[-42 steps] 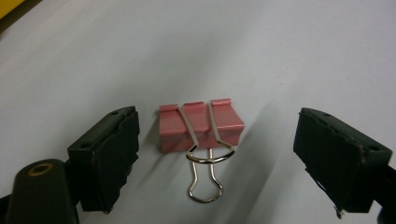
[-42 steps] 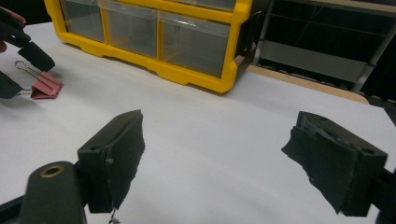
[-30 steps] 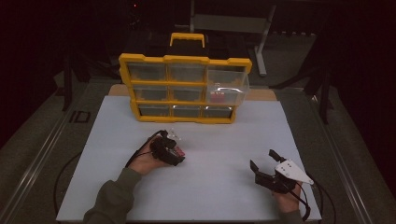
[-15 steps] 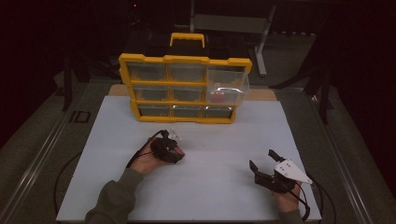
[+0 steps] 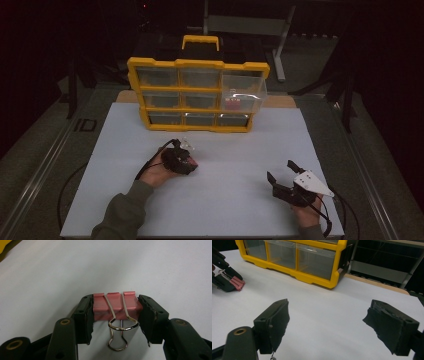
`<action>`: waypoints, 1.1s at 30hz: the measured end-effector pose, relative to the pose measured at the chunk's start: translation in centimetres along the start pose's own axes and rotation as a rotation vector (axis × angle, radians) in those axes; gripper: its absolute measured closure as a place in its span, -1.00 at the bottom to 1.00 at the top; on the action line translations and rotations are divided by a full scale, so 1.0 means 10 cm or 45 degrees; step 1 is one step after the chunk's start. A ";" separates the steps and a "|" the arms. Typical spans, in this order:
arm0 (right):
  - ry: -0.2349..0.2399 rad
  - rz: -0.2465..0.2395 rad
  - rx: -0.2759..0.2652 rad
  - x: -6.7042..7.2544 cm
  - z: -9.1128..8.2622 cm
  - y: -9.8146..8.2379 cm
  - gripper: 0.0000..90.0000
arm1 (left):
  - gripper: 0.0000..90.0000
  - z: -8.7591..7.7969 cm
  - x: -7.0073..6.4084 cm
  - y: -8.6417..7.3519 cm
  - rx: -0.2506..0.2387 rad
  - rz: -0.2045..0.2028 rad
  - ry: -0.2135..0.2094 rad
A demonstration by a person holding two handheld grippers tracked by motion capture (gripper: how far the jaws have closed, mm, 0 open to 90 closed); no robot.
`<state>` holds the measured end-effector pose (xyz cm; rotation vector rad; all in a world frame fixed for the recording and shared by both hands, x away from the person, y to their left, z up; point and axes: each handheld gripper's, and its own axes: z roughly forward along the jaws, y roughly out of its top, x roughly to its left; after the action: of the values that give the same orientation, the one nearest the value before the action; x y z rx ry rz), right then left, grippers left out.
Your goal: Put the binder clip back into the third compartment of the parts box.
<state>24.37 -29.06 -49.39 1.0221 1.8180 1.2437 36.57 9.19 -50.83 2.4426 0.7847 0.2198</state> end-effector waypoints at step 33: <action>0.001 0.000 0.001 0.00 0.00 0.00 -0.62 | 0.10 -0.10 0.00 0.00 -0.051 0.042 -0.043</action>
<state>24.38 -29.06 -49.40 1.0223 1.8192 1.2433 36.26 9.63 -49.97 2.4162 0.7190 0.2044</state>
